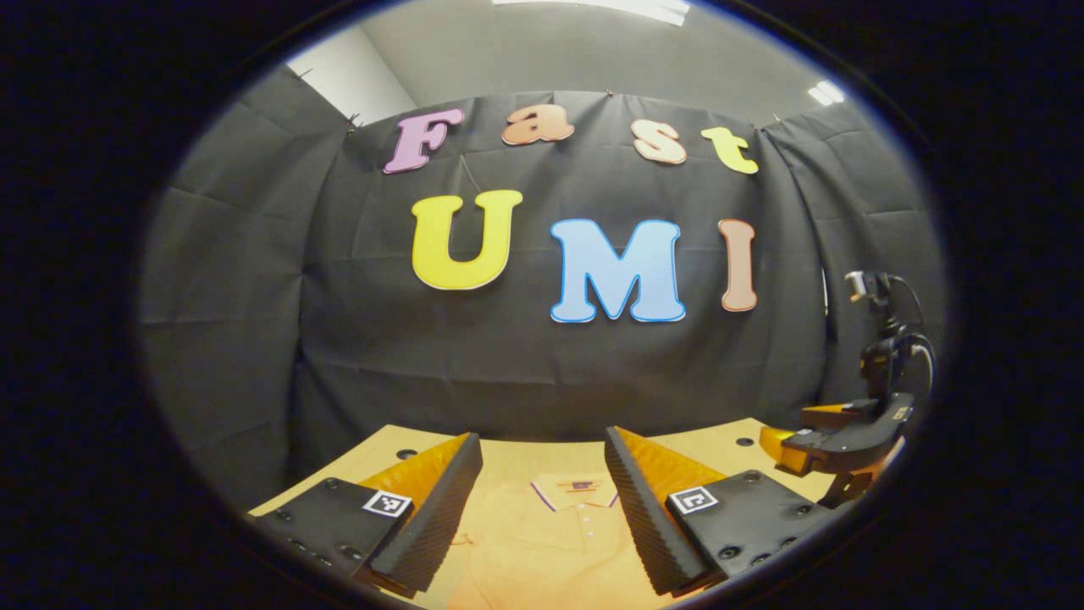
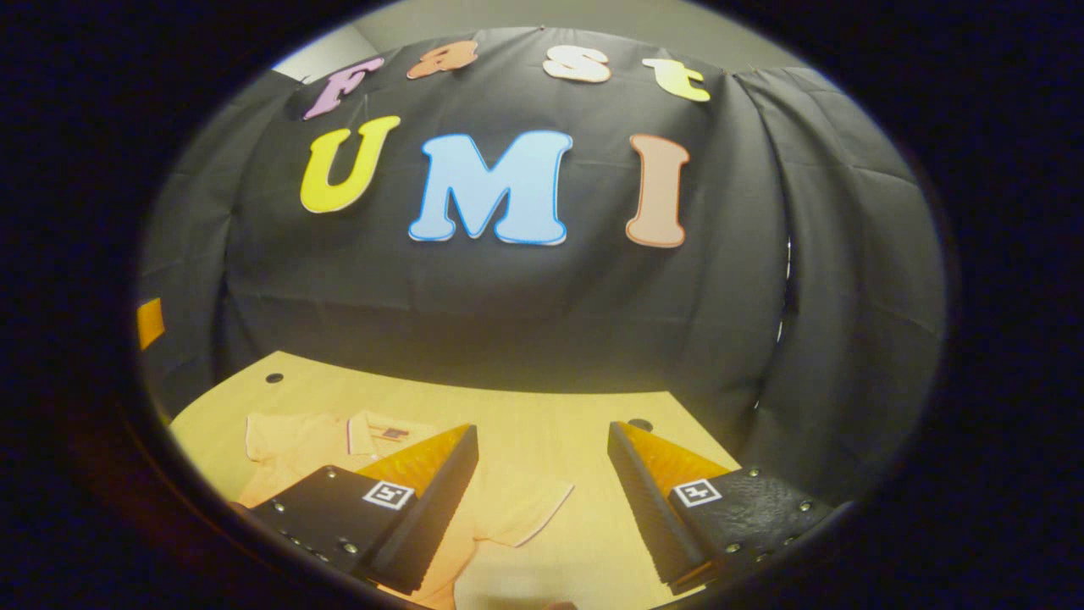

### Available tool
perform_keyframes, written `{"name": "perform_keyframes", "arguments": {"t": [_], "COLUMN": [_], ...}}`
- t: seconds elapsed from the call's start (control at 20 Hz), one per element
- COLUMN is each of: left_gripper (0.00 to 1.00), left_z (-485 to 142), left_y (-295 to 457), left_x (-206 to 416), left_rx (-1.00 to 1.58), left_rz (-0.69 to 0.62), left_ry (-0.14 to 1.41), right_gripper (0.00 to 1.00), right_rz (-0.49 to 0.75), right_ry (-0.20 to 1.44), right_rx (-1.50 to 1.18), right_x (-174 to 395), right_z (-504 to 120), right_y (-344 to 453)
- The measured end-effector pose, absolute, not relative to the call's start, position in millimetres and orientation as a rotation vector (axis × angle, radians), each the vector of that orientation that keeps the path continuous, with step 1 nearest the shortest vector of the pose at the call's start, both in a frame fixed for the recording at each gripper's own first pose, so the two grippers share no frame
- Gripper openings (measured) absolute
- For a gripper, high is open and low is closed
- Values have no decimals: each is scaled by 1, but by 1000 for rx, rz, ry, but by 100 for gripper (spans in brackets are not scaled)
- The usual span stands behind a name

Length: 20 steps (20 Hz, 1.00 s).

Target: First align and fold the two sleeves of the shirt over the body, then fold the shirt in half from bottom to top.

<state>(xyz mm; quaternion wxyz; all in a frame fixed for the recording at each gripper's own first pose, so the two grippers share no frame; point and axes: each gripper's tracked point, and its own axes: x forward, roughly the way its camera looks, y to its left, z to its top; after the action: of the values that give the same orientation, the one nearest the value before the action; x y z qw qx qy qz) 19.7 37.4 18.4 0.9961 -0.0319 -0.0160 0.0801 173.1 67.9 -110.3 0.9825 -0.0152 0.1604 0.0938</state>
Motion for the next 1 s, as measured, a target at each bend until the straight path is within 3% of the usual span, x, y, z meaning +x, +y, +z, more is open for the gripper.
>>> {"name": "perform_keyframes", "arguments": {"t": [0.5, 0.55, 1.0], "left_gripper": [96, 93, 93], "left_z": [4, 3, -2], "left_y": [63, 65, 82], "left_x": [5, 2, -10], "left_rx": [-106, -112, -101], "left_rz": [331, 349, 467], "left_ry": [37, 42, 79], "right_gripper": [96, 96, 96], "right_rz": [152, 149, 158], "right_ry": [666, 691, 817], "right_rx": [-29, -33, -33], "right_x": [244, 244, 269], "right_z": [-246, -254, -311], "right_y": [62, 62, 72]}}
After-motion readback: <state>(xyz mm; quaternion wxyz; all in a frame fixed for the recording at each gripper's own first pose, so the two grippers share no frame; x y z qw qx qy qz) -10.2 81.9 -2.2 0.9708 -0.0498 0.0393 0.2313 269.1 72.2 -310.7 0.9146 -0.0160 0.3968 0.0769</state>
